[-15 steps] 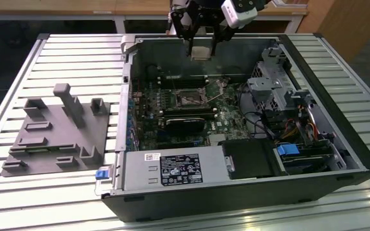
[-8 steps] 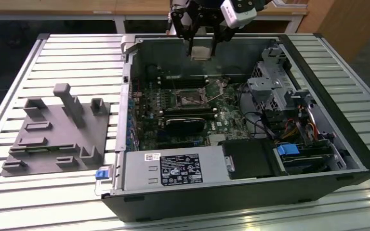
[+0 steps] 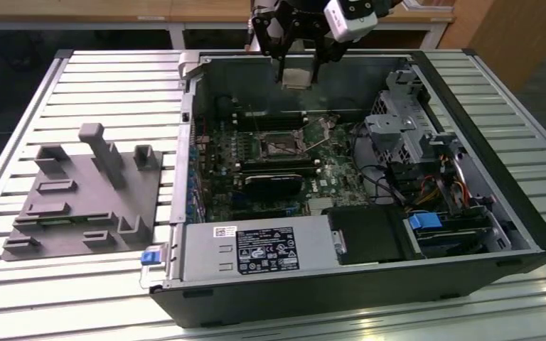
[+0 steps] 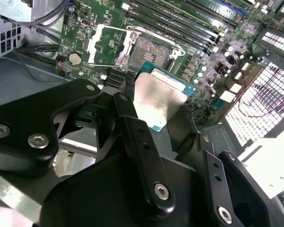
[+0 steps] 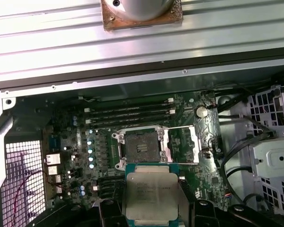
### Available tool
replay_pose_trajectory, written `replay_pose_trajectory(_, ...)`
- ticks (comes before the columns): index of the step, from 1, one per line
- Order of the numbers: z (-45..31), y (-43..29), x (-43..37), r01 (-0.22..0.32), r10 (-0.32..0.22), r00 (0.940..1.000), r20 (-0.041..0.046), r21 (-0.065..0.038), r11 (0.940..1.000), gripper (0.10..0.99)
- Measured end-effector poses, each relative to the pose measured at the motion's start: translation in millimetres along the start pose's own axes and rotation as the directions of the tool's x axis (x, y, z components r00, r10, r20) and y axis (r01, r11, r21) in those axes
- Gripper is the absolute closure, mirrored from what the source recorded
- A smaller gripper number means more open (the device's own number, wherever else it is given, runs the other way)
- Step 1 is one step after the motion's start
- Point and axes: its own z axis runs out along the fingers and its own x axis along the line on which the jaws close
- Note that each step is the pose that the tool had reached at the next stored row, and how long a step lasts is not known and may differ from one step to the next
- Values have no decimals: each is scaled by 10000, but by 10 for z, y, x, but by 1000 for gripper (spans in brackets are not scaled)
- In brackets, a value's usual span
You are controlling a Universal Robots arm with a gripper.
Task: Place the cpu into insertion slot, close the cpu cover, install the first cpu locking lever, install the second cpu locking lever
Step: 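Place the cpu into insertion slot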
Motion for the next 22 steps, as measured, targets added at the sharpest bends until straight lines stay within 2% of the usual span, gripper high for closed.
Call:
replay_pose_trajectory(10, 5, 0, 0, -645, 646, 9979, 57, -14, 9979, 561)
replay_pose_trajectory(22, 11, 0, 0, -1353, 1354, 9907, 120, -34, 9908, 561)
